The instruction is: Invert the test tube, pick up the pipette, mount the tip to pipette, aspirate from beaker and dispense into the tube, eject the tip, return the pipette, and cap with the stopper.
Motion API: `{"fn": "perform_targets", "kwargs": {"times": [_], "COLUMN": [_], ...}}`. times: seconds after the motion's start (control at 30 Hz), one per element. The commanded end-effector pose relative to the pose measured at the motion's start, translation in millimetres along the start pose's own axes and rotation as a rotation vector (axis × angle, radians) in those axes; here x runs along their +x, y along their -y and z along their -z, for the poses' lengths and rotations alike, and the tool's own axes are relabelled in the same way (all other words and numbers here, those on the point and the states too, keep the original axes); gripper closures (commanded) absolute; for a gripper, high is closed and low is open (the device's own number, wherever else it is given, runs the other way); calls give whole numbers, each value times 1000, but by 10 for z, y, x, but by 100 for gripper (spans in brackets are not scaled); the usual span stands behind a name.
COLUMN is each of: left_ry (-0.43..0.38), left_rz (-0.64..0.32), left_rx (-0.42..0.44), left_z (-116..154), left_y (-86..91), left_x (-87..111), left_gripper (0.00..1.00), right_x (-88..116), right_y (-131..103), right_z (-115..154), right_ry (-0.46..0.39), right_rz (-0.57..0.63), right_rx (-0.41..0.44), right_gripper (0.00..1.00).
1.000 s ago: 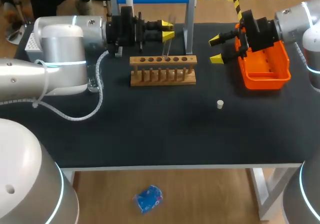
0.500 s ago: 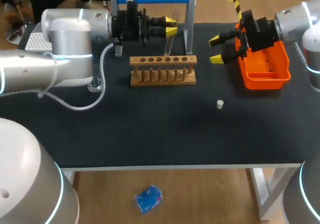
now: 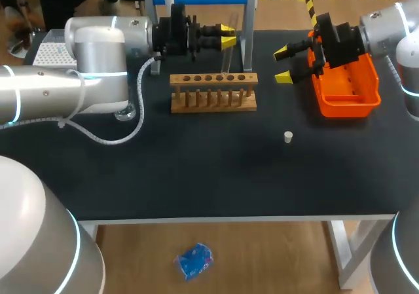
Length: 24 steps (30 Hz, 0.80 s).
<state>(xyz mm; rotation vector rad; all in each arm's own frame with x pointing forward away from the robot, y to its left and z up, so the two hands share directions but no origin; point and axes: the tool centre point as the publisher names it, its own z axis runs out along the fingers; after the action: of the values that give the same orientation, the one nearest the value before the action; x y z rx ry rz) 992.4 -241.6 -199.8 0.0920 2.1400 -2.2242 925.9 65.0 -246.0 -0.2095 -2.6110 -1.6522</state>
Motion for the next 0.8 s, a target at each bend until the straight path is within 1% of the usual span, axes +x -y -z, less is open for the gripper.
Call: {"fn": "perform_targets", "kwargs": {"times": [0.03,0.1,0.13,0.67,0.77,0.8], "left_ry": [2,3,3,10,19,38], "left_rz": [9,19,23,21,35,62], "left_rx": [-14,-5,-21,-23,-36,-57], "left_z": [4,5,1,-2,39,57], "left_y": [-21,-22,-24,-26,-58,-67], "left_x": [-46,-46,-45,-43,-60,-78], "left_gripper": [100,100,100,100,100,100], "right_x": [3,3,3,3,3,3], "right_y": [1,1,1,1,1,1], "right_z": [2,2,2,2,2,2], "right_ry": [0,0,0,0,0,0], "right_rz": [0,0,0,0,0,0], "right_rx": [1,1,1,1,1,1], "right_gripper": [0,0,0,0,0,0]}}
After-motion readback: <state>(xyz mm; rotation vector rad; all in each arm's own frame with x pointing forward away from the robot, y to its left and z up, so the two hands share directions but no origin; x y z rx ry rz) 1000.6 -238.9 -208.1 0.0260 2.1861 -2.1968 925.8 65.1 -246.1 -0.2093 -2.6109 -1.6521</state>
